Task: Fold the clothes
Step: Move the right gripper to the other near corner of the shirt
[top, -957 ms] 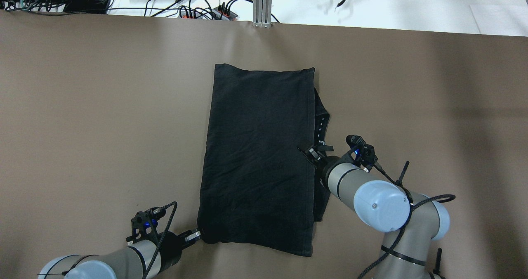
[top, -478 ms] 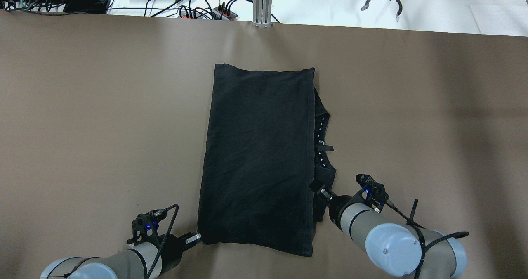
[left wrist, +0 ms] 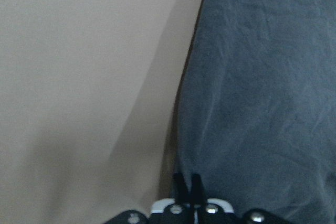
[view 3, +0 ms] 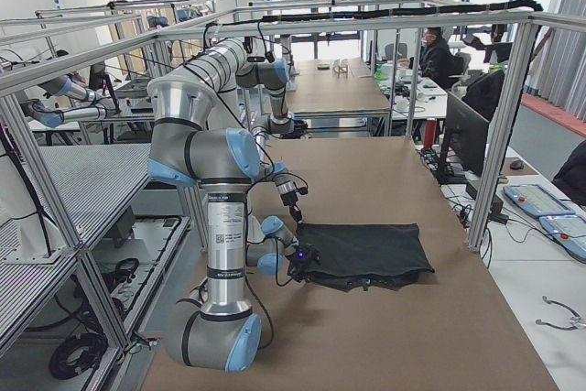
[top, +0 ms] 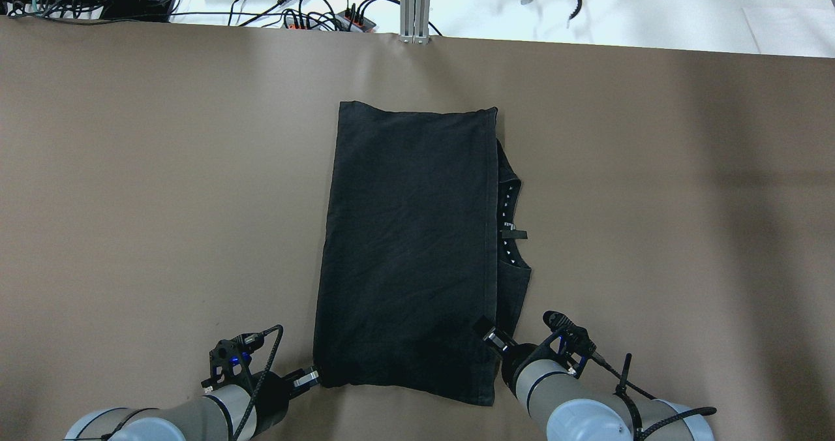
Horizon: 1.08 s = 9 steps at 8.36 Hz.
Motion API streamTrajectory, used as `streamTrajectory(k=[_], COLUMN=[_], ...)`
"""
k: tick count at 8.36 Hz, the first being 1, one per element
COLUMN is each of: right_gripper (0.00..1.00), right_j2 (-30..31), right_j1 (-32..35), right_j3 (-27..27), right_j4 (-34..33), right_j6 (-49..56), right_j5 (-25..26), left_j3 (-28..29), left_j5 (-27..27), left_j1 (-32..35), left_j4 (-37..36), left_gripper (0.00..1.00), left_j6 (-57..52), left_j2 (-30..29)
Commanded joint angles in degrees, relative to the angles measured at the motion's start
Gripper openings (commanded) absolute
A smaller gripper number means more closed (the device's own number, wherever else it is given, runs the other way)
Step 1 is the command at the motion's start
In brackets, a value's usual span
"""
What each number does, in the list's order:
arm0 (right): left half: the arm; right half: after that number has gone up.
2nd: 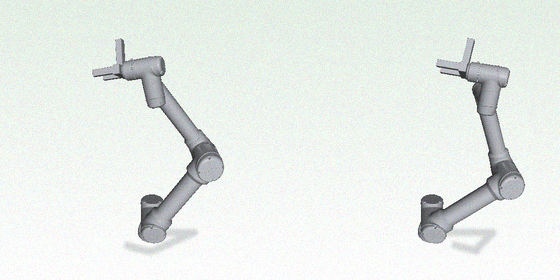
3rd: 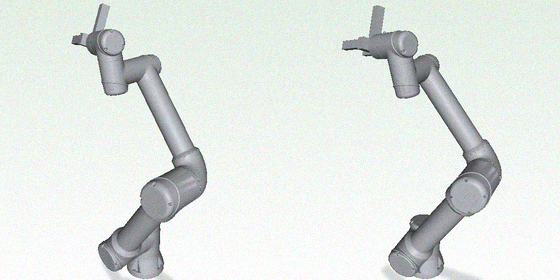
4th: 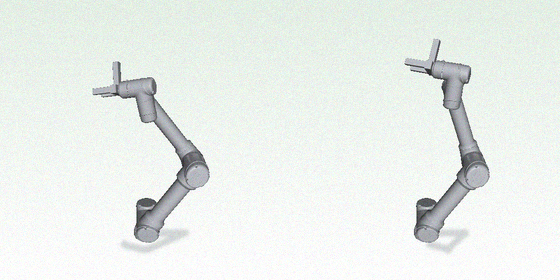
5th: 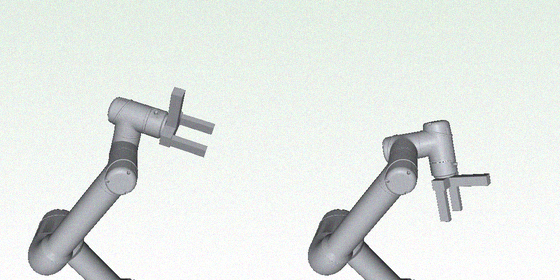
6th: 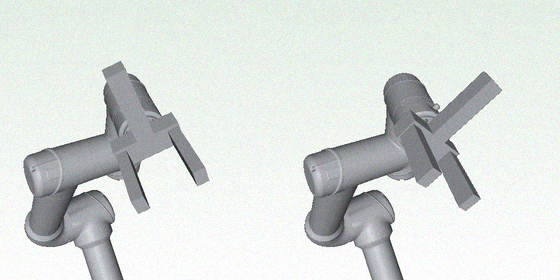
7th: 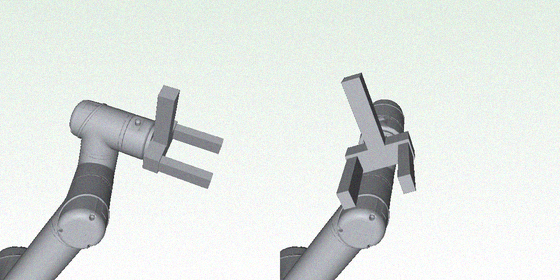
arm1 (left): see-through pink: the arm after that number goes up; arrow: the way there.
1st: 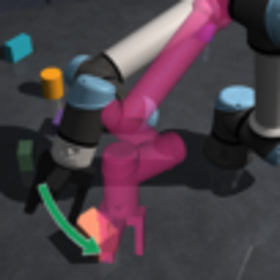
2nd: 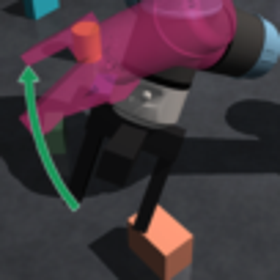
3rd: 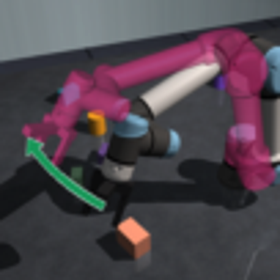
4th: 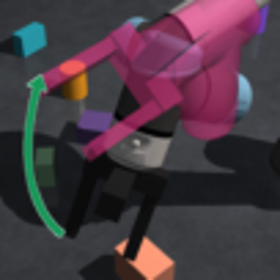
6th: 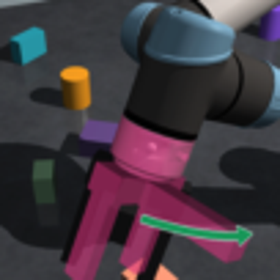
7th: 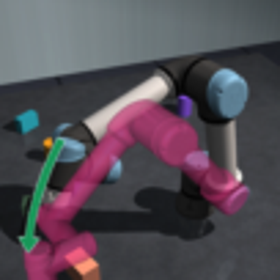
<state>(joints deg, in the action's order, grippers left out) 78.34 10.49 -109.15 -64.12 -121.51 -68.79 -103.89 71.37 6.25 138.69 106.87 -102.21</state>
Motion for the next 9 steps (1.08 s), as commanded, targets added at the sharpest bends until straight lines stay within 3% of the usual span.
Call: streamTrajectory(k=[1, 3, 6, 9], right_gripper=[0.86, 0.79, 0.50, 0.46], right_j2=[-1.3, -2.7, -2.9, -3.0], right_j1=[-1.3, -1.4, -1.5, -1.5], right_j3=[0.5, 0.9, 0.9, 0.5], right_j4=[-3.1, -5.6, -5.6, -5.5], right_j6=[-0.7, -0.8, -3.4, -3.4], right_j5=[2.2, 2.9, 3.0, 3.0], left_j3=[0.0, 0.0, 0.0, 0.0], left_j5=[0.0, 0.0, 0.1, 0.2], left_j1=[0.0, 0.0, 0.0, 0.0], left_j4=[0.0, -0.1, -0.1, -0.1], left_gripper=[0.00, 0.00, 0.00, 0.00], left_j6=[-0.1, -0.1, -0.1, -0.1], left_j2=[0.1, 0.0, 0.0, -0.2])
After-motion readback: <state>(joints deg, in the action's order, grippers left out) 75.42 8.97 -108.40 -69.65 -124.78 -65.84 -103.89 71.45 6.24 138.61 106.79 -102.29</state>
